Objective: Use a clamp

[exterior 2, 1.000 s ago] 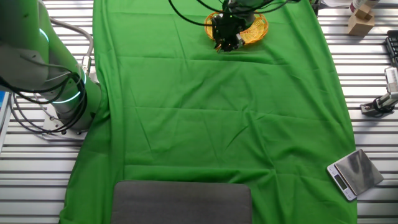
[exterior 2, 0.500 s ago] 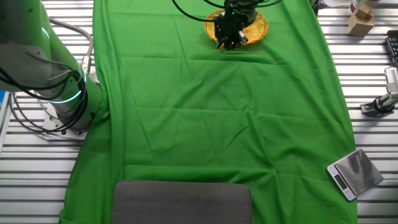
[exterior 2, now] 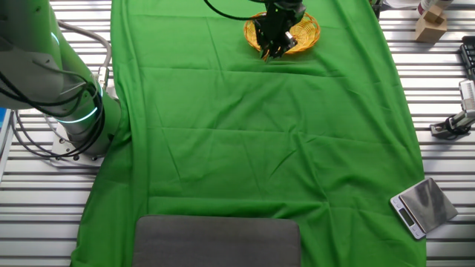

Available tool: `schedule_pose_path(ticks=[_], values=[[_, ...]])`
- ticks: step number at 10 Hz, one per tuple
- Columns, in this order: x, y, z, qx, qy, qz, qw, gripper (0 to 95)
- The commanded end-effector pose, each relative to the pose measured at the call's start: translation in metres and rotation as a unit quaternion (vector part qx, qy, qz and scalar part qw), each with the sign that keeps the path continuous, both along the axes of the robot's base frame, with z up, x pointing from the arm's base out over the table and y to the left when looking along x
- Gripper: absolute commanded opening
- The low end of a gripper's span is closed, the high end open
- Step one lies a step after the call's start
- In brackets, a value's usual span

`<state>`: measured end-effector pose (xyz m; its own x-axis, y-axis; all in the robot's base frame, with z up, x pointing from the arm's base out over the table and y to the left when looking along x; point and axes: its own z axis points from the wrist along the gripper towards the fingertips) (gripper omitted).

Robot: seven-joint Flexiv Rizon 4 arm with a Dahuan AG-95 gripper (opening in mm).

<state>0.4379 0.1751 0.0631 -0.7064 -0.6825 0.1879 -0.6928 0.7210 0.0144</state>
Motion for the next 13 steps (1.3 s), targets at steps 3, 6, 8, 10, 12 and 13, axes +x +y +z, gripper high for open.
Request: schedule_pose_path(ticks=[3, 6, 8, 10, 12, 13], values=[[0.0063, -0.0003, 0.0033, -0.012, -0.013, 0.014, 0.9998, 0.0], [0.0093, -0.0002, 0.0045, -0.004, -0.049, 0.031, 0.9983, 0.0], [0.0090, -0.0007, 0.0049, 0.008, -0.073, 0.045, 0.9962, 0.0], [0.0083, -0.0019, 0.0058, 0.010, -0.096, 0.060, 0.9935, 0.0], [0.0073, -0.0038, 0.0070, 0.013, -0.114, 0.074, 0.9906, 0.0], [0.0073, -0.0042, 0.0074, 0.013, -0.127, 0.085, 0.9882, 0.0]])
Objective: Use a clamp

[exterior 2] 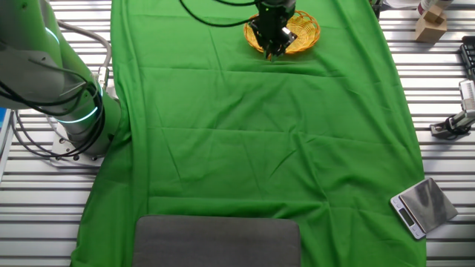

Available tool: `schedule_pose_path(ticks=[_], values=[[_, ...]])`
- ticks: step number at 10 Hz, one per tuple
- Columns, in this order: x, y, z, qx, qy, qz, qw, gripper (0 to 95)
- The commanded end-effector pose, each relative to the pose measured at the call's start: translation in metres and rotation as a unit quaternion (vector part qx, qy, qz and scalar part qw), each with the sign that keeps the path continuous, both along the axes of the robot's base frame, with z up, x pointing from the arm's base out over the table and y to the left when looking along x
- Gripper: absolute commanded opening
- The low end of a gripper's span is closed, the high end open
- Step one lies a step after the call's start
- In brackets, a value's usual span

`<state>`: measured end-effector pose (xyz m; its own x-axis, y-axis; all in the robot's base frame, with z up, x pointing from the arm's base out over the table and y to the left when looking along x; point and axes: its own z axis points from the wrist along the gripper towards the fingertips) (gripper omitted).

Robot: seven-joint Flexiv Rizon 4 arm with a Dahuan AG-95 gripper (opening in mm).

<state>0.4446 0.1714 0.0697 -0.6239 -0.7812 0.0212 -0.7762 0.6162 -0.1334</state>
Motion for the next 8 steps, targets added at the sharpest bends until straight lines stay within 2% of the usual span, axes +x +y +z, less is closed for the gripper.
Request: schedule_pose_path(ticks=[1, 8], values=[[0.0007, -0.0006, 0.0009, 0.000, -0.021, 0.015, 0.9997, 0.0], [0.0015, -0.0007, 0.0007, -0.024, -0.045, 0.048, 0.9975, 0.0]])
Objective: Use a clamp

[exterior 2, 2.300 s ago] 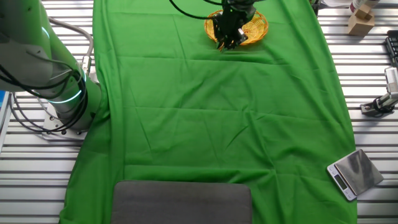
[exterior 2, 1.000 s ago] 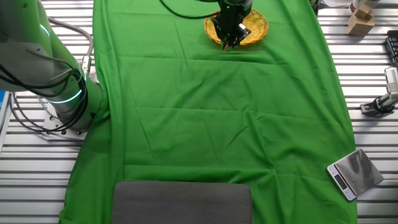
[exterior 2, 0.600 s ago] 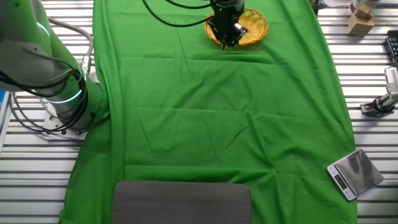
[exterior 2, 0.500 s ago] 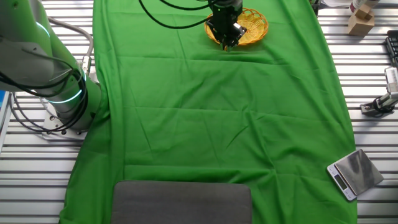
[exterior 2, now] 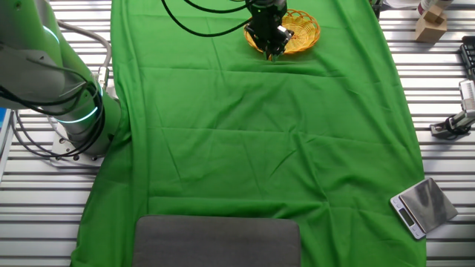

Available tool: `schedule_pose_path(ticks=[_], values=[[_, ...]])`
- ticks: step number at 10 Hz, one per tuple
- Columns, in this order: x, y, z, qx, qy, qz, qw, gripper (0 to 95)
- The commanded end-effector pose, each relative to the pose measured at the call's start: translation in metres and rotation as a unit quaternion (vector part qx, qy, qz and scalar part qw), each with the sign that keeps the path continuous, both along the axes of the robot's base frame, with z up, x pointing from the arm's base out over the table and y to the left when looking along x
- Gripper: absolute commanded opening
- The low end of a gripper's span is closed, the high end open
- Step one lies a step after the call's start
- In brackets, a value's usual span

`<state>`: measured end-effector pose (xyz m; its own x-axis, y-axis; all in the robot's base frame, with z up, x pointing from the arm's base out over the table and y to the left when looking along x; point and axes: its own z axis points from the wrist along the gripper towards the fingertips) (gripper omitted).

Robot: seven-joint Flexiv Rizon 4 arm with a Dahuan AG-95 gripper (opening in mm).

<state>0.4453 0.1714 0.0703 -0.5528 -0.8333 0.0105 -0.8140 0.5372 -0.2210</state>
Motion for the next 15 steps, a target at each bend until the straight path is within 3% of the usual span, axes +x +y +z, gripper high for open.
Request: schedule_pose_path(ticks=[1, 5, 10, 12, 15], values=[[0.0008, -0.0007, 0.0000, -0.003, -0.006, 0.003, 1.0000, 0.0], [0.0012, -0.0009, -0.0010, -0.031, -0.010, 0.019, 0.9993, 0.0], [0.0013, -0.0009, -0.0011, -0.043, -0.009, 0.020, 0.9988, 0.0], [0.0014, -0.0009, -0.0011, -0.059, -0.009, 0.019, 0.9980, 0.0], [0.0013, -0.0009, -0.0010, -0.070, -0.009, 0.016, 0.9974, 0.0]])
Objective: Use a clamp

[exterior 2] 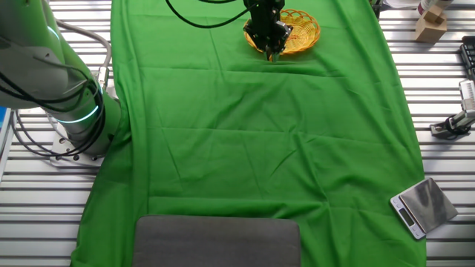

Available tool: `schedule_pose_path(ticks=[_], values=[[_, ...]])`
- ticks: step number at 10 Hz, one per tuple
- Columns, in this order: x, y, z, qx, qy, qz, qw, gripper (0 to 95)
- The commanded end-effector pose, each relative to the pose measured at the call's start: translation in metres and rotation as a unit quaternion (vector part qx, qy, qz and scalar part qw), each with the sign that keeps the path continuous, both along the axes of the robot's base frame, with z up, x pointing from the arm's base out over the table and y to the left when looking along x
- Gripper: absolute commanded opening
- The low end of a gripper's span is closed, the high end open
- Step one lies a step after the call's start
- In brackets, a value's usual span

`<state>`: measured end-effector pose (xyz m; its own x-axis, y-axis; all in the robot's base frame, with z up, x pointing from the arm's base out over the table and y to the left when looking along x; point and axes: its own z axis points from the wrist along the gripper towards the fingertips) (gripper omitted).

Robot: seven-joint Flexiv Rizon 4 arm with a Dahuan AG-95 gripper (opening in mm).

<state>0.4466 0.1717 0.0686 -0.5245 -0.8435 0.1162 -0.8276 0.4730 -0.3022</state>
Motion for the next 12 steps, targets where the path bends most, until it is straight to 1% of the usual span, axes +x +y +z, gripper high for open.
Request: schedule_pose_path(ticks=[1, 3, 6, 8, 9, 11, 12], values=[[0.0000, -0.0012, 0.0008, -0.006, -0.002, -0.001, 1.0000, 0.0], [0.0000, -0.0012, 0.0007, -0.011, -0.004, 0.001, 0.9999, 0.0], [0.0000, -0.0012, 0.0007, -0.021, -0.010, 0.006, 0.9997, 0.0], [0.0001, -0.0012, 0.0008, -0.027, -0.011, 0.005, 0.9996, 0.0], [0.0001, -0.0012, 0.0008, -0.034, -0.012, 0.004, 0.9993, 0.0], [0.0001, -0.0012, 0.0008, -0.040, -0.012, 0.003, 0.9991, 0.0], [0.0001, -0.0012, 0.0008, -0.048, -0.012, 0.002, 0.9988, 0.0]])
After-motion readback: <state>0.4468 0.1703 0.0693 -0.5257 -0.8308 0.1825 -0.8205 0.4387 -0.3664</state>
